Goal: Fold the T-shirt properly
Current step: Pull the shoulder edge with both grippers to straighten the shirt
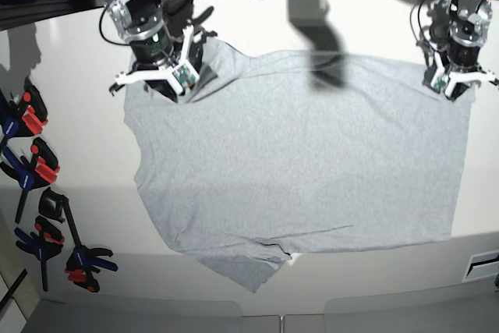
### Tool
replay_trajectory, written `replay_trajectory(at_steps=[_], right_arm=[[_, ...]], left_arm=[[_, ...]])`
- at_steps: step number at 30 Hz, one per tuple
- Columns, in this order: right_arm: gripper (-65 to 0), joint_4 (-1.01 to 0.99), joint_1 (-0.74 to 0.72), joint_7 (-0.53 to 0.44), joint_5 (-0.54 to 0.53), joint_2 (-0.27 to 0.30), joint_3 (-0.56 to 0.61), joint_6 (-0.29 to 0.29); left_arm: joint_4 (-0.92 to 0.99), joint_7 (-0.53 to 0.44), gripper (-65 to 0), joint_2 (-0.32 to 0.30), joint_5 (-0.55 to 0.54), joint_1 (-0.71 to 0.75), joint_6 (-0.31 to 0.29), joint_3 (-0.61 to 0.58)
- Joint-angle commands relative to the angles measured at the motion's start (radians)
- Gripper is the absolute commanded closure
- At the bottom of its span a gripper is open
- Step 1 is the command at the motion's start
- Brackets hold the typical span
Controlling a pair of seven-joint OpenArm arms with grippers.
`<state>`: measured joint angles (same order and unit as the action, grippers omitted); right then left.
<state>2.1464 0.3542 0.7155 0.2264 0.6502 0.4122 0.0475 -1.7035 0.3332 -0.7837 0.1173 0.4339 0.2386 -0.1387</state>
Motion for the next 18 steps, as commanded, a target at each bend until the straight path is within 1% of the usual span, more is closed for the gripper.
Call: replay_trajectory(at_steps=[1, 6, 9, 11, 13, 15, 18], right_arm=[[0.0, 0.008, -0.027, -0.02, 0.003, 0.009, -0.006, 0.013], [0.0, -0.034, -0.106, -0.02, -0.003, -0.011, -0.006, 0.011], [0.0, -0.067, -0.138, -0.026, -0.003, -0.011, -0.006, 0.012], [0.0, -0.1, -0.154, -0.042, -0.003, -0.011, -0.006, 0.012], [0.0, -0.145, -0.168, -0.084, -0.003, -0.014, -0.006, 0.012], [0.0, -0.199, -0.188, -0.11, -0.003, -0.035, -0.006, 0.012], [0.0, -0.27, -0.22, -0.111, -0.003, -0.08, -0.006, 0.011]], left_arm=[[-0.011, -0.02, 0.0, -0.006, 0.01, -0.019, 0.024, 0.007], [-0.01, -0.021, 0.0, 0.033, -0.042, -0.07, 0.023, 0.007], [-0.008, -0.022, 0.0, 0.045, -0.045, -0.087, 0.024, 0.007], [0.001, -0.047, 0.0, 0.055, -0.055, -0.097, 0.024, 0.007], [0.024, -0.093, 0.0, 0.071, -0.1, -0.109, 0.023, 0.007], [0.064, -0.119, 0.0, 0.098, -0.113, -0.13, 0.023, 0.007], [0.14, -0.127, 0.0, 0.136, -0.116, -0.159, 0.023, 0.007]])
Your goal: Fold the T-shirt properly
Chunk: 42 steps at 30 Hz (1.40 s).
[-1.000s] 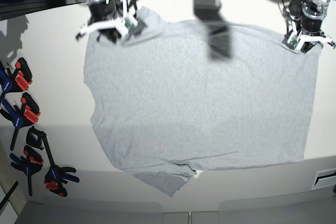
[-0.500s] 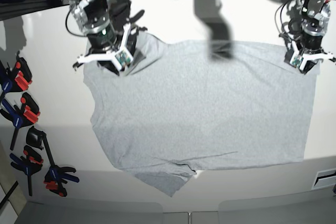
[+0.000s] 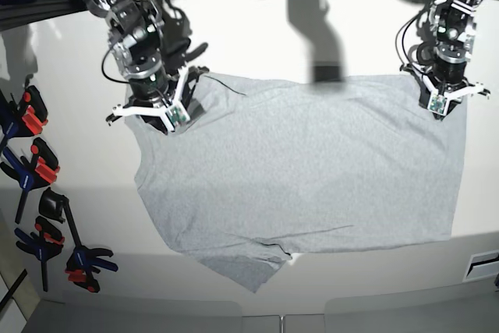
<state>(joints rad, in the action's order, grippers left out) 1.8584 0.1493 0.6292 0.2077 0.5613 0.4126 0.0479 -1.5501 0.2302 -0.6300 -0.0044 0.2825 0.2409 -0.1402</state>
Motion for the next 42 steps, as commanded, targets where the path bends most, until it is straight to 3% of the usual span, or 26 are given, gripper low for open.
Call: replay_trajectory(at_steps=[1, 4, 7, 10, 16, 25, 29, 34, 36, 40, 42], right_arm=[[0.0, 0.001, -0.021, -0.026, 0.016, -0.006, -0.006, 0.011], [0.0, -0.026, -0.039, -0.032, 0.016, -0.04, -0.006, -0.026], [0.0, -0.031, -0.05, -0.039, 0.016, -0.06, -0.006, -0.066], [0.0, -0.031, -0.061, -0.039, 0.016, -0.066, -0.006, -0.068], [0.0, -0.031, -0.093, -0.035, 0.016, -0.066, -0.006, -0.067], [0.0, -0.038, -0.149, -0.023, 0.01, -0.066, -0.006, -0.067], [0.0, -0.095, -0.167, -0.036, -0.082, -0.071, -0.006, -0.068], [0.0, -0.203, -0.209, -0.048, -0.088, -0.11, -0.006, -0.067], [0.0, -0.236, -0.234, -0.049, -0.089, -0.127, -0.006, -0.068], [0.0, -0.285, -0.282, -0.045, -0.089, -0.172, -0.006, -0.068], [0.0, -0.307, -0.305, -0.045, -0.089, -0.2, -0.006, -0.068]], left_arm=[[0.01, -0.023, 0.0, -0.01, 0.002, -0.014, 0.02, 0.008], [0.062, -0.043, 0.0, -0.005, 0.003, -0.019, 0.021, 0.008], [0.103, -0.131, 0.0, -0.005, 0.003, -0.019, 0.021, 0.008], [0.114, -0.172, 0.0, -0.006, 0.011, -0.02, 0.021, 0.008], [0.113, -0.172, 0.0, -0.026, 0.188, -0.022, 0.021, 0.008], [0.113, -0.172, 0.0, -0.162, 0.183, -0.025, 0.021, 0.008], [0.113, -0.214, 0.0, -0.173, 0.081, -0.025, 0.019, 0.008], [0.113, -0.313, 0.0, -0.168, 0.029, -0.038, 0.016, 0.008], [0.115, -0.301, 0.0, -0.166, 0.028, -0.059, -0.023, 0.008], [0.16, -0.294, 0.0, -0.166, -0.013, -0.112, -0.202, 0.008], [0.195, -0.295, 0.0, -0.163, -0.028, -0.14, -0.251, 0.008]])
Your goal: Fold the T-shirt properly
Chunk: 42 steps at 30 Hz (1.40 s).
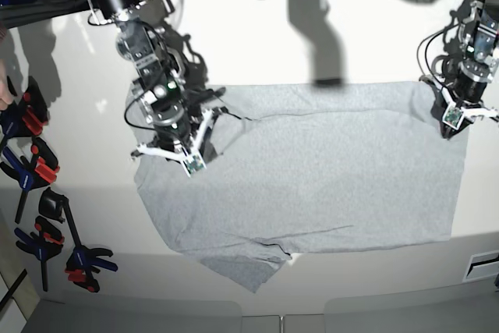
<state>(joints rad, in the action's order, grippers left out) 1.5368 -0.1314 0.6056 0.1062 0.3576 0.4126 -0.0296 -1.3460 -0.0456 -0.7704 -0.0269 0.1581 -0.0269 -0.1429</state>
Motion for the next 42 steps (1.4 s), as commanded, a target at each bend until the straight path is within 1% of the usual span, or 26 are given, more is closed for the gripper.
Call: replay_trajectory(at_steps=[1, 5, 9, 13, 16, 18, 20, 22, 27, 32, 42], right_arm=[[0.0, 0.002, -0.035, -0.021, 0.013, -0.007, -0.006, 0.01], [0.0, -0.067, -0.084, -0.023, 0.014, -0.05, -0.006, 0.01], [0.0, -0.192, -0.148, -0.022, 0.02, -0.098, -0.006, 0.01], [0.0, -0.31, -0.198, -0.023, 0.021, -0.131, -0.006, 0.014], [0.0, -0.353, -0.218, -0.023, 0.021, -0.147, -0.006, 0.016], [0.0, -0.354, -0.22, -0.019, 0.021, -0.15, -0.006, 0.035], [0.0, -0.353, -0.227, -0.006, 0.025, -0.15, -0.006, 0.073], [0.0, -0.353, -0.234, 0.011, 0.051, -0.15, -0.007, 0.091], [0.0, -0.354, -0.247, 0.022, 0.074, -0.148, -0.007, 0.09], [0.0, -0.354, -0.251, 0.022, 0.074, -0.148, -0.007, 0.09], [0.0, -0.354, -0.251, 0.066, 0.073, -0.148, -0.008, 0.09]], left_arm=[[0.006, -0.019, 0.0, -0.021, -0.005, -0.028, 0.015, 0.011], [0.071, -0.019, 0.0, -0.01, -0.001, -0.071, 0.015, 0.011], [0.129, -0.023, 0.0, 0.0, -0.002, -0.099, 0.015, 0.01], [0.148, -0.024, 0.0, 0.011, -0.002, -0.097, 0.015, 0.01], [0.159, -0.024, 0.0, 0.023, -0.001, -0.098, 0.014, 0.01], [0.169, -0.024, 0.0, 0.032, -0.001, -0.098, 0.014, 0.01], [0.174, -0.023, 0.0, 0.039, -0.001, -0.097, 0.014, 0.01], [0.176, -0.023, 0.0, 0.042, -0.001, -0.097, 0.014, 0.01], [0.176, -0.023, 0.0, 0.041, 0.005, -0.1, 0.014, 0.01], [0.176, -0.014, 0.0, 0.041, 0.11, -0.1, 0.015, 0.01], [0.176, 0.008, 0.0, 0.041, 0.113, -0.1, 0.015, 0.01]])
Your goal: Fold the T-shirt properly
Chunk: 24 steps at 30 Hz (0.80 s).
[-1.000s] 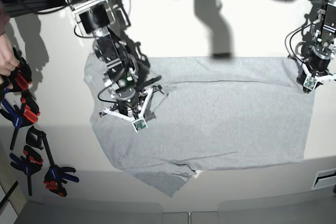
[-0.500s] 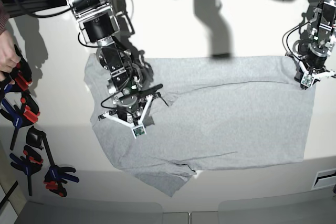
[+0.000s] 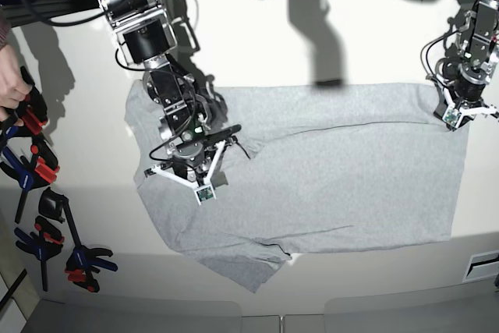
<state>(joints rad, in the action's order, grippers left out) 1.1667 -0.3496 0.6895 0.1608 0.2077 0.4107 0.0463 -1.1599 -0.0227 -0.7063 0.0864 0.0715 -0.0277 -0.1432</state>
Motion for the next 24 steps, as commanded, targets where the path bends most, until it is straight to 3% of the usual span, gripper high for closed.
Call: replay_trajectory(at_steps=[1, 6, 24], right_arm=[[0.0, 0.016, -0.032, -0.016, 0.019, 0.003, -0.006, 0.015], [0.0, 0.016, -0.032, -0.008, 0.019, 0.003, -0.006, 0.014], [0.0, 0.016, -0.032, -0.008, 0.019, 0.002, -0.005, 0.014]], left_arm=[[-0.01, -0.015, 0.0, -0.023, 0.0, -0.014, 0.016, 0.01], [-0.01, -0.014, 0.0, -0.024, 0.108, -0.014, 0.017, 0.01], [-0.01, 0.009, 0.0, -0.023, 0.066, -0.091, 0.017, 0.01]])
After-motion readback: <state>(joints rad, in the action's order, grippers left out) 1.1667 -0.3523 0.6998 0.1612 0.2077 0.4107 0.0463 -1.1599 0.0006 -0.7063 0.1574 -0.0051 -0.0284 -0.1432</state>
